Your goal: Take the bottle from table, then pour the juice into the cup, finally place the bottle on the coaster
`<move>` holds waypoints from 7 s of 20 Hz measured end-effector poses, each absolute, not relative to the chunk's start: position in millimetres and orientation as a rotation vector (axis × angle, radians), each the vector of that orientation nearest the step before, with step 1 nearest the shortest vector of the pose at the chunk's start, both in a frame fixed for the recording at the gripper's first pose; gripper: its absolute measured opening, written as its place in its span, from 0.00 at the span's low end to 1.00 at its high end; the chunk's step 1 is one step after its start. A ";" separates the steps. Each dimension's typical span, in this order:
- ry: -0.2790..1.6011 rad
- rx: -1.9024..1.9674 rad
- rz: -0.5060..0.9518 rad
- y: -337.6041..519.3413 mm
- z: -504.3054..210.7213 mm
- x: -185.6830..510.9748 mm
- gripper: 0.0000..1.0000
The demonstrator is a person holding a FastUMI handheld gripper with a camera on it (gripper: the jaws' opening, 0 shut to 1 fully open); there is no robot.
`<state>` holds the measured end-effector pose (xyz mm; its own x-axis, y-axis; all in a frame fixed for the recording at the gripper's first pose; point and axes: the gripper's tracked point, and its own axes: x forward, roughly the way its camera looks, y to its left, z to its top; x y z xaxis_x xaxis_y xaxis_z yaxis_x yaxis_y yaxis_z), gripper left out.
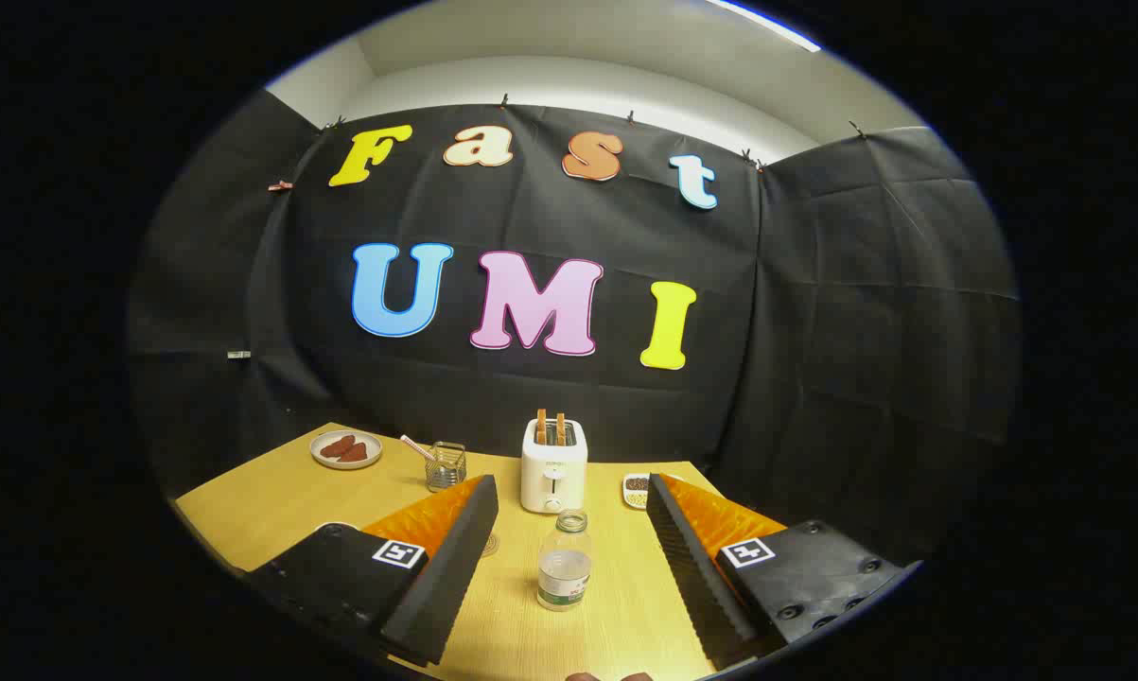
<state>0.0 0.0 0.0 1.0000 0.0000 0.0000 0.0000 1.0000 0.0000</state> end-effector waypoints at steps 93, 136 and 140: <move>0.257 0.035 0.220 -0.7 -209.6 126.7 0.76; -0.023 -1.109 0.372 153.2 -136.5 124.8 0.72; -0.056 -1.199 0.401 171.9 -142.2 127.4 0.72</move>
<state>127.4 171.9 -142.2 0.9285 0.3314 -0.1674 -0.2725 0.3019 -0.9136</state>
